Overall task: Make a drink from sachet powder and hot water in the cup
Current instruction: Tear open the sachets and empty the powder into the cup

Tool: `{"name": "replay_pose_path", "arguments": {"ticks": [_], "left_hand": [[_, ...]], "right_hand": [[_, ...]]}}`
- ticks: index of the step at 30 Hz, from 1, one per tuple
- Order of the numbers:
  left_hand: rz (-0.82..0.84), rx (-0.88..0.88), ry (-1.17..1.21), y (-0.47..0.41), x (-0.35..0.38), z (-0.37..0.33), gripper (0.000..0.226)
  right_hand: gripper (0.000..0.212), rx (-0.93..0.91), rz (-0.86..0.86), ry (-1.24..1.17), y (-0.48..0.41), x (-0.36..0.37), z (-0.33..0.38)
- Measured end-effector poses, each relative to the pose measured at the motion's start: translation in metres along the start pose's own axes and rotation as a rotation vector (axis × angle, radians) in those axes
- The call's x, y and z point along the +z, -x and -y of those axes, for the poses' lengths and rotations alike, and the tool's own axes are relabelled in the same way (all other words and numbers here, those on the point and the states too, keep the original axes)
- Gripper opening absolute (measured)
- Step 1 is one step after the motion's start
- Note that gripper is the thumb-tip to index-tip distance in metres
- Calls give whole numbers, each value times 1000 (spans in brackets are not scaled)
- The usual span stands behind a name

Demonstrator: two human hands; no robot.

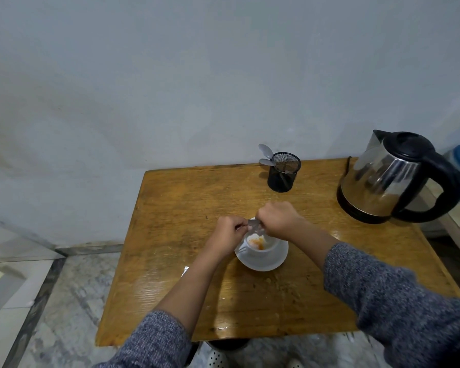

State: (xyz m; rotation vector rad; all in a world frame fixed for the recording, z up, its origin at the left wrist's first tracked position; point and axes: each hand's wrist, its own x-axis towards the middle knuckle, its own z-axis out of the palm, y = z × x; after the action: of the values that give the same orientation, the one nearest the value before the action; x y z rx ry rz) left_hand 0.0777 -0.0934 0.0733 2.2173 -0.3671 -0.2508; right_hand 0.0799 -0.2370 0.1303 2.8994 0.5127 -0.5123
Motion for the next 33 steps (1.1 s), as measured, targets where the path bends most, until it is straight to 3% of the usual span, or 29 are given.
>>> {"name": "replay_pose_path", "arguments": {"ticks": [9,14,27,33], "left_hand": [[7,-24,3,0,3,1,12],[26,-27,6,-2,0,-2,22],[37,-27,-41,-2,0,-6,14],[53,-44,2,-1,-1,-9,26]], "right_hand": [[19,43,-31,-19,4,-1,-1],[16,54,-26,-57,4,0,1],[14,49,-8,-104,8,-3,1],[12,64,-28,-105,11,-9,3]]}}
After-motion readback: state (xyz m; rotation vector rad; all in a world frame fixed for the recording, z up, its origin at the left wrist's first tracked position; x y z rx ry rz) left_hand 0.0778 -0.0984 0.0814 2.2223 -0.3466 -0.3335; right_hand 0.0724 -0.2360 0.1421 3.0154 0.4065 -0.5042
